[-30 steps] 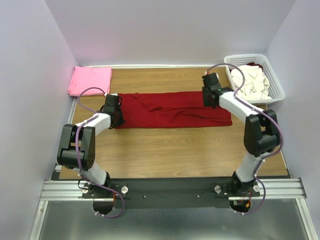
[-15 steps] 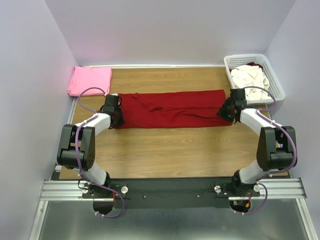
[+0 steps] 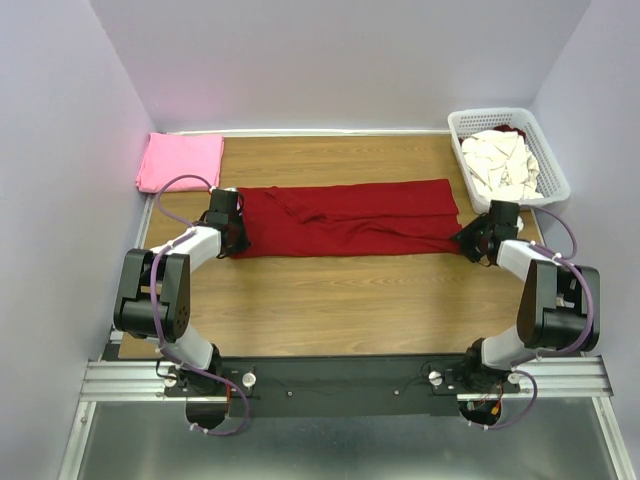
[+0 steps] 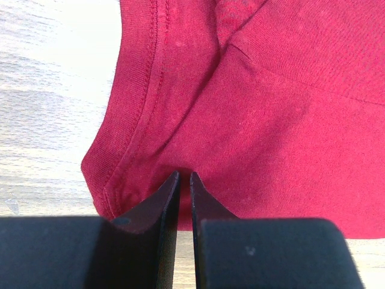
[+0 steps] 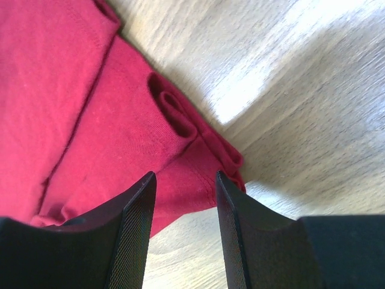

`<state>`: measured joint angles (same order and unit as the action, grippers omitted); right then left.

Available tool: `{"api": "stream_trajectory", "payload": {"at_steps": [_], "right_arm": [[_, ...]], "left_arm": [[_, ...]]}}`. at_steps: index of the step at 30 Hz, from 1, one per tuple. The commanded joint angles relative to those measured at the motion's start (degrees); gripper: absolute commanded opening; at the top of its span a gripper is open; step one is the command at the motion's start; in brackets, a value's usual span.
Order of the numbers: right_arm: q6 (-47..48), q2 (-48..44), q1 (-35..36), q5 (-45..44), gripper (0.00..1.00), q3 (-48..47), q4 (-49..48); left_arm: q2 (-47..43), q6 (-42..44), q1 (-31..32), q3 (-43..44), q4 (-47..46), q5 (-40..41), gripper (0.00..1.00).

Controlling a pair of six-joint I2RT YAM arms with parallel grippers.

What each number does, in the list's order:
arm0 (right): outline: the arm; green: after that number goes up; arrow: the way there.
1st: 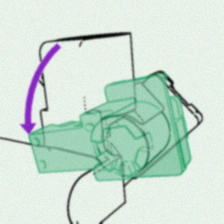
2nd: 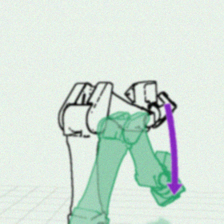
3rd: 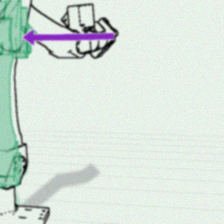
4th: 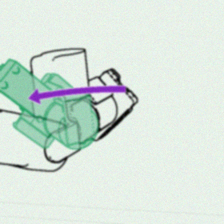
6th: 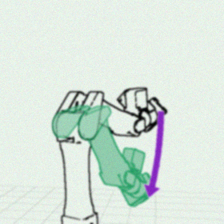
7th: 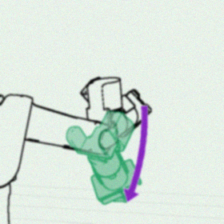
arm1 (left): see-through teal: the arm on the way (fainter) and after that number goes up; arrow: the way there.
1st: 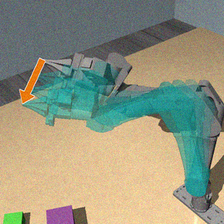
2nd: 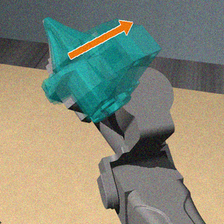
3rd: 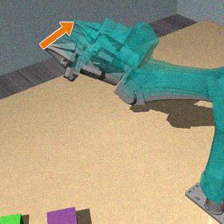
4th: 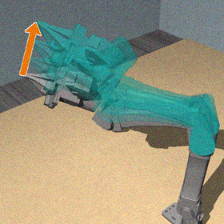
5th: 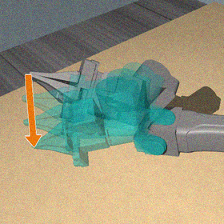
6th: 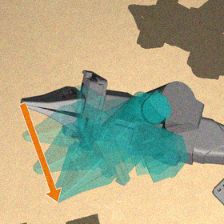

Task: Fold and stack the t-shirts
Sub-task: Fold the tshirt

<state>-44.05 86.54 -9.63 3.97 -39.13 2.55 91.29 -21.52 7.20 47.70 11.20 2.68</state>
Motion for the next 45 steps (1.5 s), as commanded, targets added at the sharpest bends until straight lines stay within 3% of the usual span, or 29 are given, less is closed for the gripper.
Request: {"api": "stream_trajectory", "payload": {"at_steps": [1,12,25,30,35,45], "right_arm": [[-0.1,-3.0,-0.7,2.4,0.52,0.4,-1.3],[-1.9,-0.2,-0.6,1.4,0.51,-2.5,-2.0],[-3.0,4.2,-0.6,-0.7,0.43,-2.6,-5.8],[-2.6,3.5,-0.6,-0.9,0.19,-3.8,-5.7],[-1.8,4.2,-0.6,-0.3,0.05,-6.7,-5.4],[-1.3,8.6,-0.6,0.5,0.01,-12.6,-5.4]], "left_arm": [[-1.0,0.7,-0.1,-0.9,1.5,-1.2,0.19],[-0.9,0.7,0.2,-1.0,1.4,-1.0,0.19],[-0.7,0.8,0.4,-1.0,1.6,-0.4,0.19],[-0.5,0.9,0.5,-1.0,1.6,-0.3,0.19],[-0.2,1.0,0.6,-0.9,1.7,-0.4,0.19],[-0.1,1.0,0.9,-1.0,2.0,0.3,0.19]]}}
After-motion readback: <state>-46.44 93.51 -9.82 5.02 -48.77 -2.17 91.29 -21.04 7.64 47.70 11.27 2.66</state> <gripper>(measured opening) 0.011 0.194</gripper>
